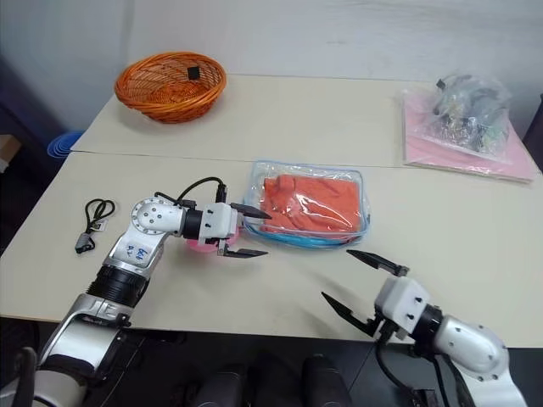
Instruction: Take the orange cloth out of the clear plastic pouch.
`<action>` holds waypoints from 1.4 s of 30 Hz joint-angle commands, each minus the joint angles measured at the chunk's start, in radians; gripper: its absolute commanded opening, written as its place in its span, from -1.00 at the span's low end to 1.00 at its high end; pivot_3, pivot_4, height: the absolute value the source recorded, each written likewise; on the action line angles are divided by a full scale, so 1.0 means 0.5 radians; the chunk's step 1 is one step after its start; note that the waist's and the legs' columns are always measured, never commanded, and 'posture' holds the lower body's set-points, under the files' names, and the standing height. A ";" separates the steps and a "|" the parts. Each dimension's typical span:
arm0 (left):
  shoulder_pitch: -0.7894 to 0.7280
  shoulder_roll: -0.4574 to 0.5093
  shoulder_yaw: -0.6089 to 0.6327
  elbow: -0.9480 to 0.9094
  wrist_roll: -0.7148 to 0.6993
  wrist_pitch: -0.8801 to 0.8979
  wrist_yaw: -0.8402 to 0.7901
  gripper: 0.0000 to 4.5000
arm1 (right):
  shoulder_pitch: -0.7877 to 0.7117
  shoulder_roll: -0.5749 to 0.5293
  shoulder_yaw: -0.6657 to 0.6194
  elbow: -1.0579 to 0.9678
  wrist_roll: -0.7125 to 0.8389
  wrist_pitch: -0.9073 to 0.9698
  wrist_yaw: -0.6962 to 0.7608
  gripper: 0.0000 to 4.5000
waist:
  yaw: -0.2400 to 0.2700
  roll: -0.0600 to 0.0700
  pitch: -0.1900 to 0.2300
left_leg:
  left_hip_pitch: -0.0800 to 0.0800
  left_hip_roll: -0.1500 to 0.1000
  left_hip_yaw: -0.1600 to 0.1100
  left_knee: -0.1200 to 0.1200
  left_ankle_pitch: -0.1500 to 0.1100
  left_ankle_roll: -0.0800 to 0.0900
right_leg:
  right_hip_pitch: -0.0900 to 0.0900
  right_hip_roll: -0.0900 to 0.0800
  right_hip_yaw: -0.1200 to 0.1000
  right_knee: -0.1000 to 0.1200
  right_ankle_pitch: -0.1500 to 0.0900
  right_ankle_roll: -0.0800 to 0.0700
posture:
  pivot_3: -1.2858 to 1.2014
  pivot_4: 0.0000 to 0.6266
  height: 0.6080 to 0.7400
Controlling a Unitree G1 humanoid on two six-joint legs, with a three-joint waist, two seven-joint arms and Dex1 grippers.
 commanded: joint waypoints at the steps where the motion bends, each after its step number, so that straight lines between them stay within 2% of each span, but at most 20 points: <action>1: -0.075 -0.080 -0.005 0.115 0.098 -0.101 0.190 0.83 | -0.007 -0.007 -0.063 -0.014 0.040 -0.066 -0.001 1.00 | -0.002 0.000 0.000 | 0.000 0.000 0.000 0.000 0.000 0.000 | 0.000 0.000 0.000 0.000 0.000 0.000 | 0.03 -0.52 1.00; 4: -0.116 -0.110 -0.017 0.201 0.128 -0.137 0.223 0.83 | -0.030 0.007 -0.021 -0.010 0.017 -0.069 -0.010 1.00 | -0.003 0.000 0.000 | 0.000 0.000 0.000 0.000 0.000 0.000 | -0.001 0.001 0.000 0.001 0.000 0.000 | 0.03 -0.52 1.00; 7: -0.131 -0.131 -0.003 0.245 0.077 -0.120 0.191 0.58 | -0.054 0.018 0.017 -0.013 0.008 -0.062 -0.021 1.00 | -0.003 0.000 0.000 | 0.000 0.000 0.000 0.000 0.000 0.000 | -0.001 0.000 0.000 0.001 0.000 0.000 | 0.03 -0.52 1.00; 11: -0.112 -0.147 0.037 0.179 -0.051 0.016 0.117 0.02 | -0.063 0.015 0.027 -0.012 0.014 -0.057 -0.035 1.00 | 0.000 0.000 0.000 | 0.000 0.000 0.000 0.000 0.000 0.000 | -0.001 0.000 0.000 0.001 0.000 0.000 | 0.03 -0.52 1.00; 19: -0.117 -0.128 0.050 0.194 -0.057 0.079 0.128 -0.98 | -0.115 0.015 0.061 0.008 0.012 -0.038 -0.039 1.00 | -0.003 0.000 0.000 | 0.000 0.000 0.000 0.000 0.000 -0.001 | -0.001 0.000 0.000 0.001 0.000 0.000 | 0.03 -0.52 1.00; 23: -0.126 -0.180 0.082 0.152 -0.144 0.224 0.126 -0.98 | -0.186 0.011 0.133 -0.003 0.013 0.016 -0.029 1.00 | -0.002 0.000 0.000 | 0.000 0.000 0.000 0.000 0.000 -0.001 | -0.001 0.000 0.000 0.001 0.000 0.000 | 0.03 -0.52 1.00; 27: -0.173 -0.281 0.180 0.041 -0.347 0.574 0.130 -0.98 | -0.307 -0.003 0.314 -0.063 -0.001 0.172 -0.019 1.00 | -0.002 0.000 0.000 | 0.000 0.000 -0.001 0.000 0.000 -0.001 | -0.001 0.000 0.000 0.001 0.000 0.000 | 0.03 -0.52 1.00; 32: -0.222 -0.319 0.212 -0.095 -0.433 0.866 0.149 -0.98 | -0.541 0.048 0.548 -0.028 -0.101 0.423 -0.099 1.00 | -0.002 0.000 0.000 | -0.002 0.000 -0.001 0.002 0.001 -0.001 | -0.002 0.000 -0.001 0.001 0.000 0.000 | 0.03 -0.52 1.00; 36: -0.216 -0.301 0.188 -0.161 -0.423 0.950 0.133 -0.98 | -0.828 0.106 0.638 0.171 -0.246 0.574 -0.201 1.00 | -0.009 0.000 0.000 | -0.002 0.000 -0.001 0.001 0.001 -0.002 | -0.004 0.000 0.000 0.003 0.000 0.000 | 0.03 -0.52 1.00; 42: -0.187 -0.267 0.167 -0.179 -0.391 0.946 0.123 -0.98 | -1.144 0.118 0.576 0.443 -0.294 0.768 -0.293 1.00 | -0.005 0.000 0.000 | -0.004 0.000 -0.001 0.001 0.002 -0.003 | -0.007 -0.001 -0.001 0.002 0.000 0.000 | 0.03 -0.52 1.00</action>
